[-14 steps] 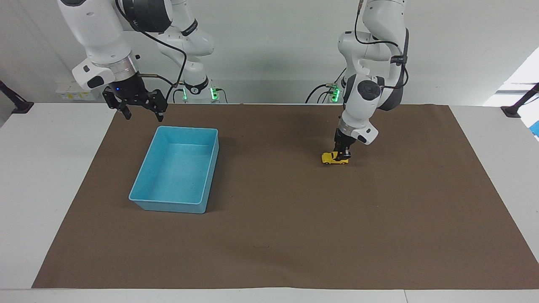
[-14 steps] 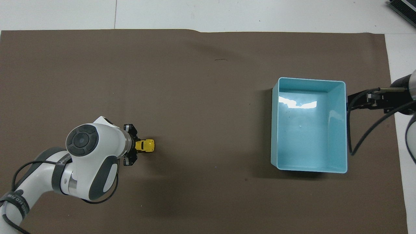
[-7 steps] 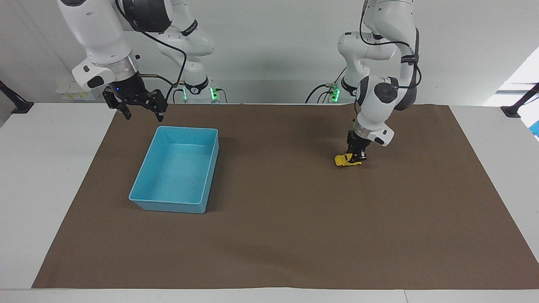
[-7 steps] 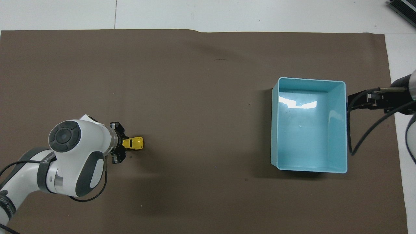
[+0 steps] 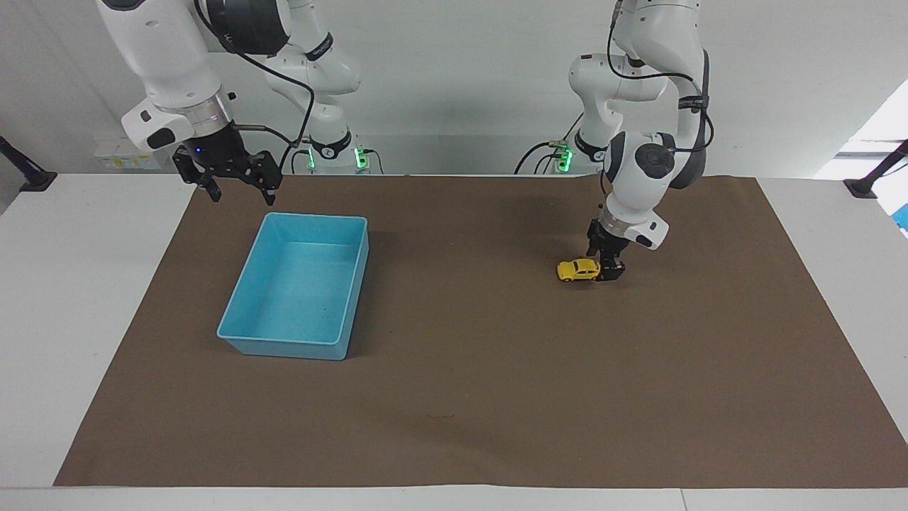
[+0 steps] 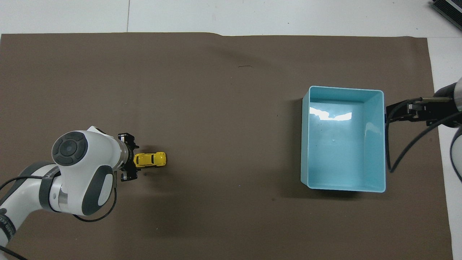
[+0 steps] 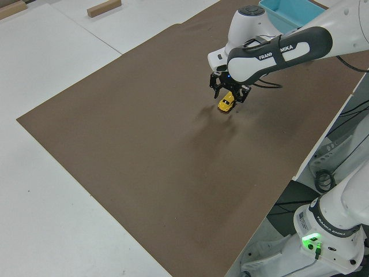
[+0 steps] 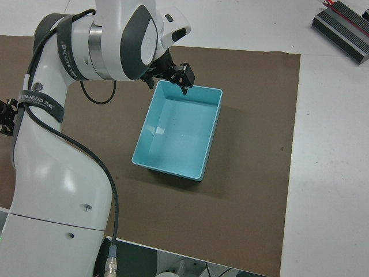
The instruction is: Wind up and store yellow beetle car
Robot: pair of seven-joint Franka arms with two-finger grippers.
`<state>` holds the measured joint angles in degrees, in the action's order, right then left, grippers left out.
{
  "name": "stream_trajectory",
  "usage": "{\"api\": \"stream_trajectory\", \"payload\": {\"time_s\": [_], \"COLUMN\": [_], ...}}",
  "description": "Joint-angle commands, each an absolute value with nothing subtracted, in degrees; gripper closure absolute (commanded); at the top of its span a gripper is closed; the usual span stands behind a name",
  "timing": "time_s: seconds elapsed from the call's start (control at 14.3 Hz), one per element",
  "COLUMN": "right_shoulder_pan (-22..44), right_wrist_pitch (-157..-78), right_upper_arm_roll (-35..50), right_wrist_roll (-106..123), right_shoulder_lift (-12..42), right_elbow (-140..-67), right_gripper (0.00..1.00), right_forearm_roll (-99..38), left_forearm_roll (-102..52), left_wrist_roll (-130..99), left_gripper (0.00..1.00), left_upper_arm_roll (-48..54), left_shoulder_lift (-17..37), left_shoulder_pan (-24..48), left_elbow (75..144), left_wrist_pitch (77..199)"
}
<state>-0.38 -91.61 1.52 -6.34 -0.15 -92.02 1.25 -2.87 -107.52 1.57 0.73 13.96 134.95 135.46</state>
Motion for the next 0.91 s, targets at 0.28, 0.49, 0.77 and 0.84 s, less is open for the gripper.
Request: {"api": "stream_trajectory", "payload": {"time_s": [0.28, 0.49, 0.77, 0.84], "right_shoulder_pan": [-1.1, -1.1, -1.1, -1.1], "right_wrist_pitch": [-92.7, -92.7, -92.7, -92.7], "right_upper_arm_roll": [1.7, 1.7, 1.8, 1.7], "right_wrist_roll": [-5.3, -5.3, -5.3, -5.3], "right_shoulder_lift": [-1.1, -1.1, -1.1, -1.1], "right_elbow": [-93.1, -93.1, -93.2, -93.1], "right_gripper": [0.00, 0.00, 0.00, 0.00], "right_forearm_roll": [0.0, 0.0, 0.0, 0.0], "left_forearm_roll": [-1.3, -0.6, 2.3, 2.8], "left_wrist_roll": [-107.4, -107.1, -107.1, -107.1], "left_gripper": [0.00, 0.00, 0.00, 0.00], "left_upper_arm_roll": [1.9, 1.8, 1.8, 1.8], "left_shoulder_lift": [0.9, 1.8, 4.7, 4.9], "left_shoulder_pan": [12.9, 12.4, 12.2, 12.2], "left_elbow": [127.2, 124.8, 120.4, 119.7], "left_wrist_pitch": [127.0, 127.0, 127.2, 127.2]}}
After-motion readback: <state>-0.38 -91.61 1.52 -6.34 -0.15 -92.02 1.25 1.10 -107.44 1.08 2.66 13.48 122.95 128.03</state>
